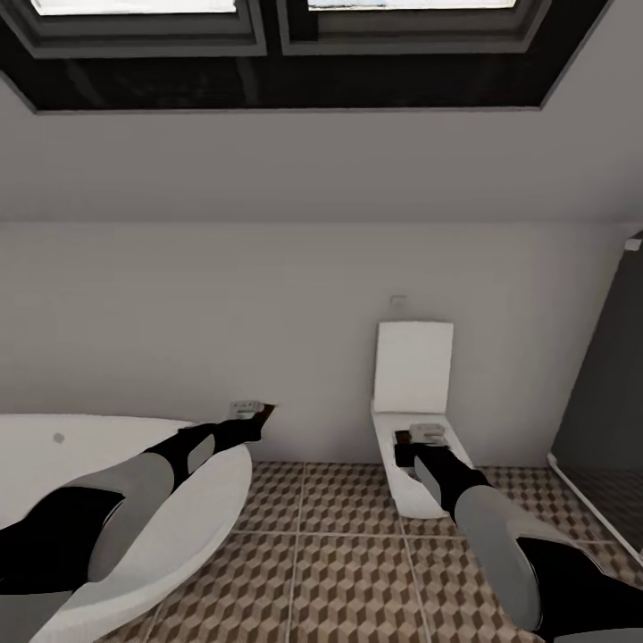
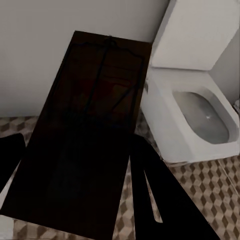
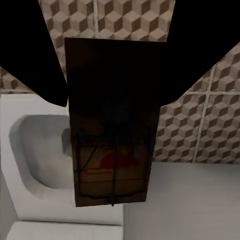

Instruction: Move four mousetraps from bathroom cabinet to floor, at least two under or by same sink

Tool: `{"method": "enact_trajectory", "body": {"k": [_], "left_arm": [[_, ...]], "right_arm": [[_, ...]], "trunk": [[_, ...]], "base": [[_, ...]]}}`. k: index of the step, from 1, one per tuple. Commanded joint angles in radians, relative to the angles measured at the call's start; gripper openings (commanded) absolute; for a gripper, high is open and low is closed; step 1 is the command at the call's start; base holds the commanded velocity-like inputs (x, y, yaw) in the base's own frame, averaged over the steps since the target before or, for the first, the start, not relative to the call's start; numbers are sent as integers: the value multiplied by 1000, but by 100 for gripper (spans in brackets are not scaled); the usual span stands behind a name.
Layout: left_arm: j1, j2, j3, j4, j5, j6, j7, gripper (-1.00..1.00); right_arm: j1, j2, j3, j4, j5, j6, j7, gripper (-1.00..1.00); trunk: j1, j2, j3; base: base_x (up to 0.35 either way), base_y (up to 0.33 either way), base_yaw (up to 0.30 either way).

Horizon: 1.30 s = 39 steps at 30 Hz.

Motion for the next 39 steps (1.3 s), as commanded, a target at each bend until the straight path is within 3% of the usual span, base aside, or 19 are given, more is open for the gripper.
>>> {"method": "enact_trajectory", "body": {"k": [1,39], "left_arm": [[0,1,-7,-2,7,6,-1,-100],[0,0,-7,-2,7,6,-1,-100]], "right_arm": [[0,1,-8,-2,10,6,0,-100],[0,0,-9,-1,6,6,1,-100]], "trunk": [[0,-1,-1],[0,-1,-1]], "base": [[0,0,299],[0,0,299]]}}
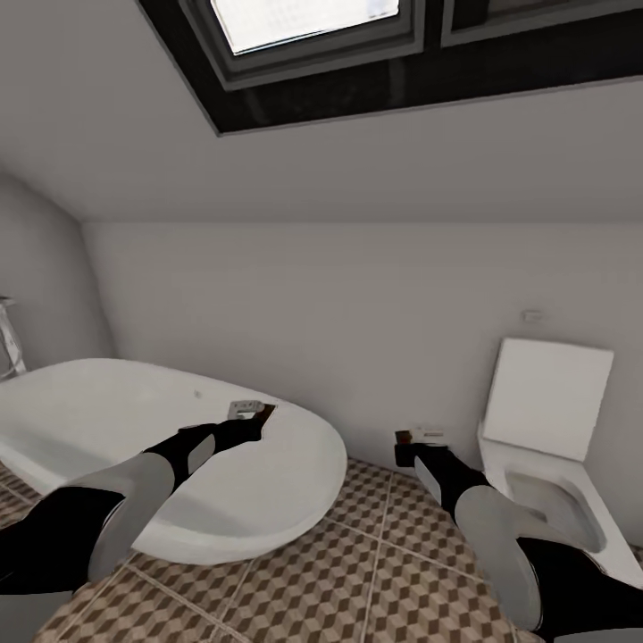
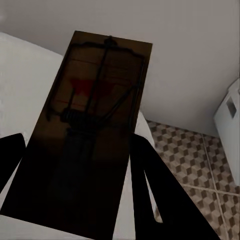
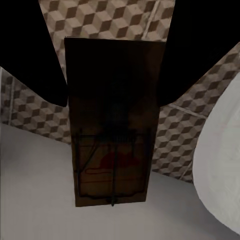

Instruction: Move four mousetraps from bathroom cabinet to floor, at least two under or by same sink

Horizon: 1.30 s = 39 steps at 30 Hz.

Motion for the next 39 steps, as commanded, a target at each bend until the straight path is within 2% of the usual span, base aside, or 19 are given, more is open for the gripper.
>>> {"method": "enact_trajectory", "body": {"k": [1,39], "left_arm": [[0,0,-7,-2,7,6,-1,-100],[0,1,-7,-2,7,6,-1,-100]], "right_arm": [[0,1,-8,-2,10,6,0,-100],[0,1,-8,-3,10,6,4,-100]], "trunk": [[0,-1,-1],[0,-1,-1]], "base": [[0,0,299],[0,0,299]]}}
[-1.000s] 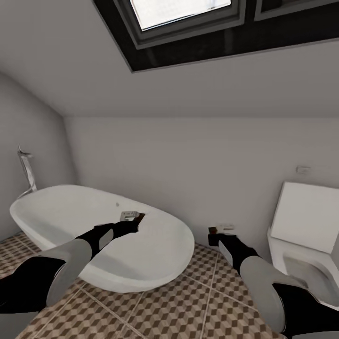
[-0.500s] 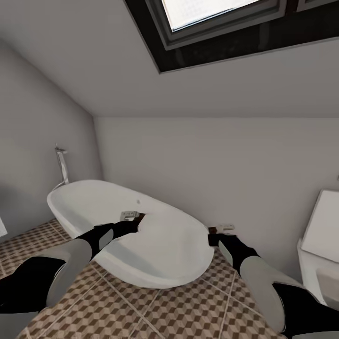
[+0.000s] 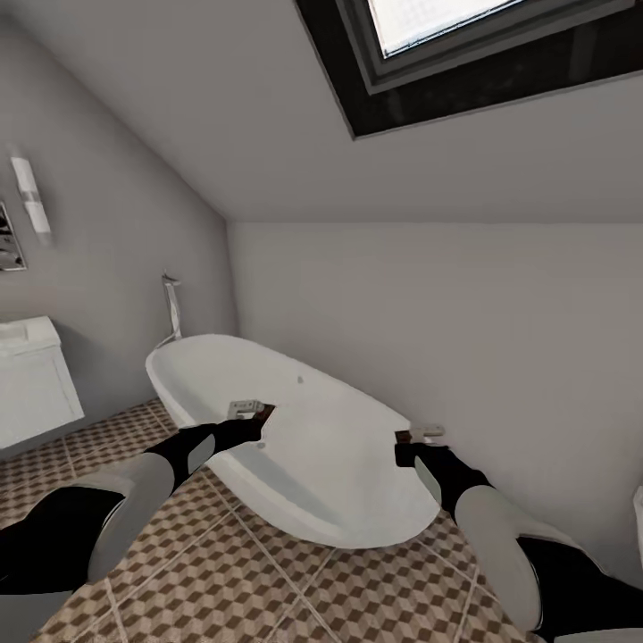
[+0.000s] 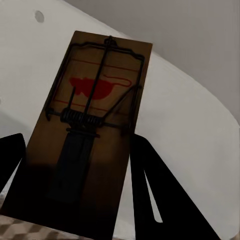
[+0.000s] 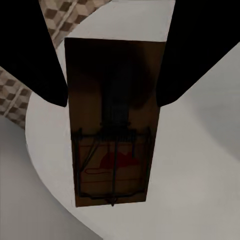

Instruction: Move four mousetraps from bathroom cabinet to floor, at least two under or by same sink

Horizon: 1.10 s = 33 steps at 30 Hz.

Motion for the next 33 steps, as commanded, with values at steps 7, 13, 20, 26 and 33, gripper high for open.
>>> {"method": "enact_trajectory", "body": {"k": [7,13,20,26,33], "left_arm": [[0,1,-6,-2,8,6,-1,-100],[0,3,-5,-2,8,6,-1,-100],[0,4,-6,-2,8,6,-1,-100],[0,4,-6,-2,8,6,-1,-100],[0,3,-5,-2,8,6,-1,-100]], "right_arm": [[0,2,-8,-1,10,6,0,-100],[0,2,-8,-1,10,6,-1,-100],[-1,3,-8,11,13,6,-3,-100],[-1,3,-7,12,13,6,-3,-100],[0,3,-7,12,14,6,-3,-100]], "trunk": [[0,-1,-1],[0,-1,-1],[0,-1,-1],[0,-1,-1],[0,-1,-1]], "base": [[0,0,299],[0,0,299],[0,0,299],[0,0,299],[0,0,299]]}}
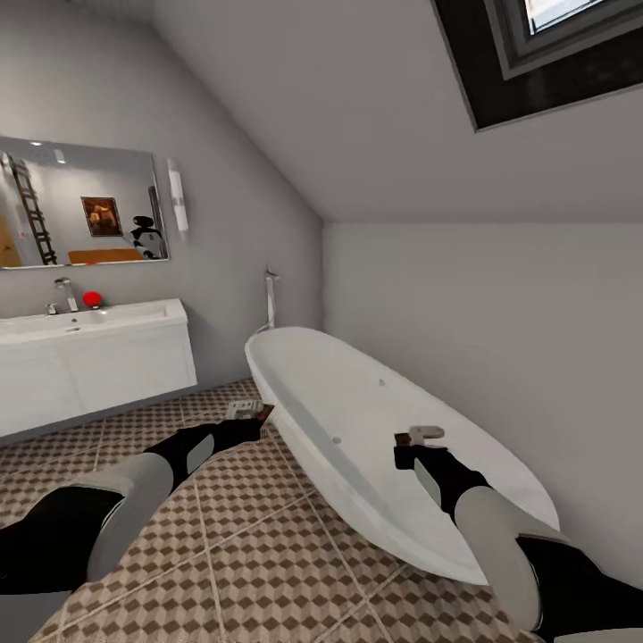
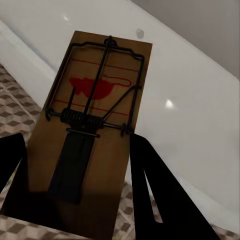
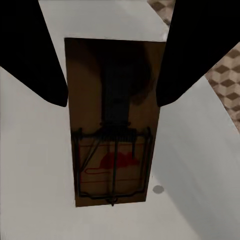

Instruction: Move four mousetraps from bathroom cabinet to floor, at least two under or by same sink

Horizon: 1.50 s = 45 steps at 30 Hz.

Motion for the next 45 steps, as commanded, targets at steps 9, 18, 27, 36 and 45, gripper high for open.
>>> {"method": "enact_trajectory", "body": {"k": [9,18,27,36,45], "left_arm": [[0,1,-7,-1,7,6,-1,-100],[0,1,-7,0,7,6,-1,-100],[0,8,-7,1,7,6,0,-100],[0,25,-7,6,7,6,2,-100],[0,30,-8,7,7,6,2,-100]], "right_arm": [[0,1,-8,-2,10,6,1,-100],[0,1,-8,-2,10,6,1,-100],[0,1,-8,-1,10,6,1,-100],[0,1,-9,-1,10,6,1,-100],[0,1,-8,0,9,6,0,-100]], "trunk": [[0,-1,-1],[0,-1,-1],[0,-1,-1],[0,-1,-1],[0,-1,-1]], "base": [[0,0,299],[0,0,299],[0,0,299],[0,0,299],[0,0,299]]}}
